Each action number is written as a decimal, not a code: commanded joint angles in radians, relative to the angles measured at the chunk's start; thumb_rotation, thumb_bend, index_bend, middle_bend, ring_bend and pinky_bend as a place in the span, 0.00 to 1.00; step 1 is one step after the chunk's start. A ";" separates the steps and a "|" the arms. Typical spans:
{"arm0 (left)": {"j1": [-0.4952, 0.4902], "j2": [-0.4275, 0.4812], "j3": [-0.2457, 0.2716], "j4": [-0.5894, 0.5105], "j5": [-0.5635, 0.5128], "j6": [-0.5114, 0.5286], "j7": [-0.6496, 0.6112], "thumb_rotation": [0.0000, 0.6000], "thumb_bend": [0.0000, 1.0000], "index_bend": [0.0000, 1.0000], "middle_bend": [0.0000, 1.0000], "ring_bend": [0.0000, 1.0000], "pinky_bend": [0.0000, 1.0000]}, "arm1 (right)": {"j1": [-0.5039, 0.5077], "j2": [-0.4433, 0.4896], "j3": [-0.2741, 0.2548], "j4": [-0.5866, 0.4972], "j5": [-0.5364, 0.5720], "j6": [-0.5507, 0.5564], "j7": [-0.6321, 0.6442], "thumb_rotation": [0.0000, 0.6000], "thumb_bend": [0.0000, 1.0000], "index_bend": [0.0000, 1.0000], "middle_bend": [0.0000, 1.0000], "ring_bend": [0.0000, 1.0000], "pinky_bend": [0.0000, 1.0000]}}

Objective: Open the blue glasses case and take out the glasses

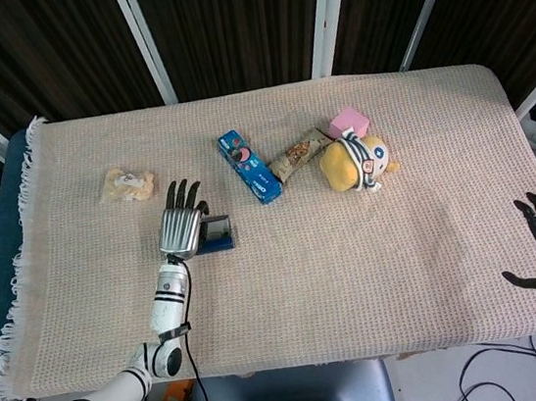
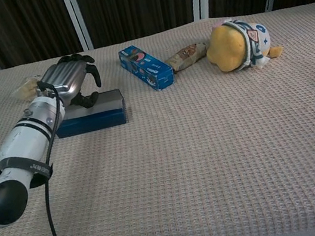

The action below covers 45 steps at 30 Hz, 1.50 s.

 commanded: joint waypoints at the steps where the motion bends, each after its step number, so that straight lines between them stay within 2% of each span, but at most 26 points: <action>1: -0.075 -0.059 -0.038 0.161 -0.044 -0.096 -0.023 1.00 0.41 0.27 0.09 0.00 0.00 | 0.000 0.002 0.002 0.002 0.006 -0.003 0.002 1.00 0.06 0.00 0.00 0.00 0.00; 3: -0.089 -0.070 -0.039 0.209 -0.050 -0.111 -0.022 1.00 0.40 0.18 0.08 0.00 0.00 | 0.001 0.003 0.003 0.003 0.011 -0.007 0.002 1.00 0.06 0.00 0.00 0.00 0.00; 5: -0.097 -0.076 -0.042 0.236 -0.057 -0.121 -0.024 1.00 0.40 0.14 0.07 0.00 0.00 | 0.002 0.003 0.002 0.002 0.012 -0.011 0.000 1.00 0.06 0.00 0.00 0.00 0.00; 9: -0.084 -0.059 -0.038 0.214 -0.054 -0.097 -0.084 1.00 0.40 0.14 0.06 0.00 0.00 | 0.000 0.005 -0.001 -0.001 0.004 -0.008 -0.002 1.00 0.06 0.00 0.00 0.00 0.00; 12: -0.051 -0.024 -0.018 0.144 -0.033 -0.058 -0.126 1.00 0.40 0.19 0.06 0.00 0.00 | 0.001 0.004 -0.002 0.000 0.001 -0.007 -0.002 1.00 0.06 0.00 0.00 0.00 0.00; 16: 0.050 0.120 0.051 -0.151 0.023 0.008 -0.162 1.00 0.42 0.25 0.06 0.00 0.00 | 0.004 -0.002 -0.003 -0.004 -0.003 -0.008 -0.011 1.00 0.06 0.00 0.00 0.00 0.00; 18: 0.102 0.223 0.084 -0.345 0.032 0.017 -0.107 1.00 0.46 0.26 0.05 0.00 0.00 | 0.007 -0.006 -0.004 -0.005 -0.004 -0.012 -0.019 1.00 0.06 0.00 0.00 0.00 0.00; 21: 0.151 0.344 0.105 -0.576 -0.004 0.003 -0.001 1.00 0.52 0.26 0.04 0.00 0.00 | 0.010 -0.013 -0.007 -0.008 -0.008 -0.014 -0.034 1.00 0.06 0.00 0.00 0.00 0.00; 24: 0.170 0.398 0.120 -0.675 -0.040 0.008 0.117 1.00 0.56 0.26 0.03 0.00 0.00 | 0.013 -0.020 -0.009 -0.011 -0.012 -0.014 -0.047 1.00 0.06 0.00 0.00 0.00 0.00; 31: 0.186 0.437 0.147 -0.738 -0.121 -0.029 0.217 1.00 0.63 0.27 0.01 0.00 0.00 | 0.016 -0.022 -0.010 -0.011 -0.013 -0.018 -0.051 1.00 0.06 0.00 0.00 0.00 0.00; 45: 0.190 0.413 0.188 -0.657 -0.123 -0.038 0.236 1.00 0.66 0.30 0.00 0.00 0.00 | 0.019 -0.025 -0.009 -0.011 -0.005 -0.022 -0.059 1.00 0.06 0.00 0.00 0.00 0.00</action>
